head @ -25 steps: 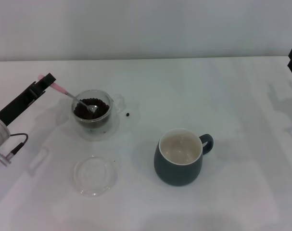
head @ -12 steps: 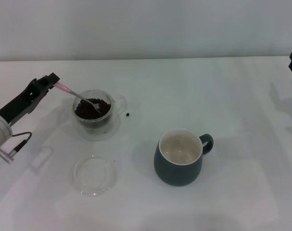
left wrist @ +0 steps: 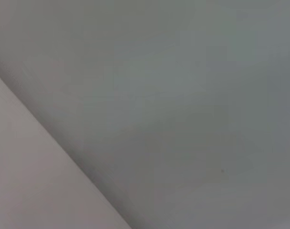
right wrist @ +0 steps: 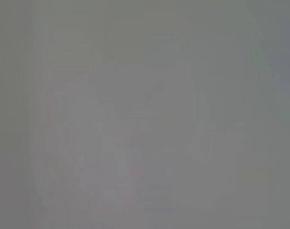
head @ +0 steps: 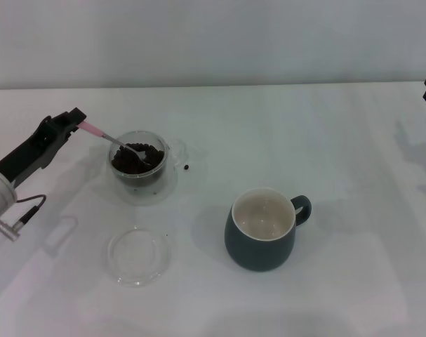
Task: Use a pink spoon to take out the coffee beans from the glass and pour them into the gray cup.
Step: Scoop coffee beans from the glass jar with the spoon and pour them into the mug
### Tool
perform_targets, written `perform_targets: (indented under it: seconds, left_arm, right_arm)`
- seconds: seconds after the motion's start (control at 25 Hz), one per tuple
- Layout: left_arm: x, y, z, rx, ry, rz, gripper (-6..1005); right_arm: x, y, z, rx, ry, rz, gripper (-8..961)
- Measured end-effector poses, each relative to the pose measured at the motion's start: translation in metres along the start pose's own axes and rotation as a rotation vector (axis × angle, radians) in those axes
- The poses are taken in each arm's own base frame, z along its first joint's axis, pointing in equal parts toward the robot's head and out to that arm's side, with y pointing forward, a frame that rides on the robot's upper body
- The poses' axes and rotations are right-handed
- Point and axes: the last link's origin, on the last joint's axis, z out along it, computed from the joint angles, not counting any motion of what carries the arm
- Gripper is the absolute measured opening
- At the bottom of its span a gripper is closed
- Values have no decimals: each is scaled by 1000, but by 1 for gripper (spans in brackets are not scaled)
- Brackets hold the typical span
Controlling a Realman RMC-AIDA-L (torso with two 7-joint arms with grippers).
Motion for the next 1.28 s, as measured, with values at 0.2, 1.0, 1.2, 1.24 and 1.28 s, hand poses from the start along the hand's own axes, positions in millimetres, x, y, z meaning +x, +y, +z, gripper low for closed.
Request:
perform_targets:
  seconds: [0.2, 1.0, 1.2, 1.24, 1.28]
  left_arm:
    - [-3, -3, -8, -14, 8, -38, 136]
    - [-13, 13, -29, -196, 26, -121, 135]
    - [-28, 32, -11, -254, -64, -113, 135]
    - [-28, 32, -11, -254, -64, -113, 135]
    - [-37, 43, 0, -280, -127, -101, 134]
  right_arm:
    - [0, 0, 0, 1, -1, -1, 651]
    - [-1, 2, 0, -7, -8, 2, 651]
    - [0, 1, 0, -3, -3, 2, 650]
    - [0, 0, 0, -2, -1, 1, 650]
    - [0, 0, 0, -3, -1, 1, 650]
